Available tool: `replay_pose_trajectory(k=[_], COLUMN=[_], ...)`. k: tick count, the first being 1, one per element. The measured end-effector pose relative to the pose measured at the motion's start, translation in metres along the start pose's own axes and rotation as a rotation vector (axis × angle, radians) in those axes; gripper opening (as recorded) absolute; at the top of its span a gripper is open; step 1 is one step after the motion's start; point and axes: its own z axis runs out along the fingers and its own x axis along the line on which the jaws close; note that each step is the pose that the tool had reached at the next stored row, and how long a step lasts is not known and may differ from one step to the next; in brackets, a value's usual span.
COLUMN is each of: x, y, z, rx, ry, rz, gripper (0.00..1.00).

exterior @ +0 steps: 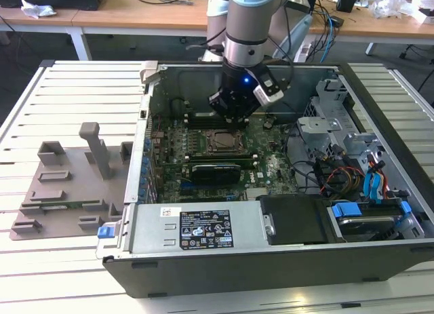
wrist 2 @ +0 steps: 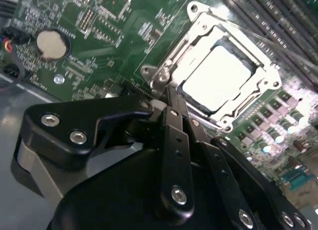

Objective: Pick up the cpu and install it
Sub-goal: 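Install the first cpu locking lever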

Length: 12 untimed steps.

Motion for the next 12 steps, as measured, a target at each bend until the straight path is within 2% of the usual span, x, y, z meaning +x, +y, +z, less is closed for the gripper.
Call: replay_pose_trajectory(k=[2, 5, 12], x=[0.001, 0.0019, 0.0023], y=[-0.0076, -0.0139, -0.0159], z=[0.0002, 0.0002, -0.0108], rx=[0.0001, 0.0002, 0.001], ry=[-0.0002, -0.0002, -0.0015], rz=[0.0, 0.0, 0.0], gripper=[0.11, 0.11, 0.11])
